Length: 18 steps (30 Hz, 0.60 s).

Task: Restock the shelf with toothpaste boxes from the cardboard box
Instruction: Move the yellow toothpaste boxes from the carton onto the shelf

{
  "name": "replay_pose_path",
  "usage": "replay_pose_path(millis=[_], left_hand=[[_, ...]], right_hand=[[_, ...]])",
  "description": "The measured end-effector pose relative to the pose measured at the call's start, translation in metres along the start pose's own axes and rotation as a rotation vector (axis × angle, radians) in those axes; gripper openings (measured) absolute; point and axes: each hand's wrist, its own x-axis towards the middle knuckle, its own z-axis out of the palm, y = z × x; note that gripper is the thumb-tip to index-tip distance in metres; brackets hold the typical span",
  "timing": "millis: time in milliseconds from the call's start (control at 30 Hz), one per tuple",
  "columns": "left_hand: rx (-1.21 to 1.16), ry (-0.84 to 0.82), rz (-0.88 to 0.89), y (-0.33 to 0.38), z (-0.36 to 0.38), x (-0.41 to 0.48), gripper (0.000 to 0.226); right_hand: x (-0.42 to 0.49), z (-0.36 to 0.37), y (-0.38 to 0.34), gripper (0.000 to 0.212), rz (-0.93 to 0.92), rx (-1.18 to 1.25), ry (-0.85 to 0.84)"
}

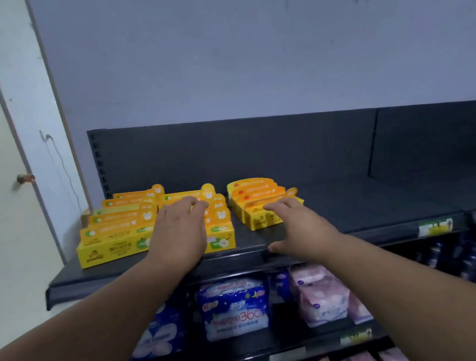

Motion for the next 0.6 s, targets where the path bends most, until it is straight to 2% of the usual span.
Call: replay_pose_path(millis=[300,600], left_hand=[[-0.197,-0.145,0.254,0.233,0.014,0.003,0.042],[-0.362,-0.176,0.485,0.479,0.021,-0.017,0.049]], right_hand=[[-0.131,-0.065,0.148,0.080,0.244,-0.083,0.072],[-0.304,-0.126,0.308,0.079,0.566,-0.170,0.102]])
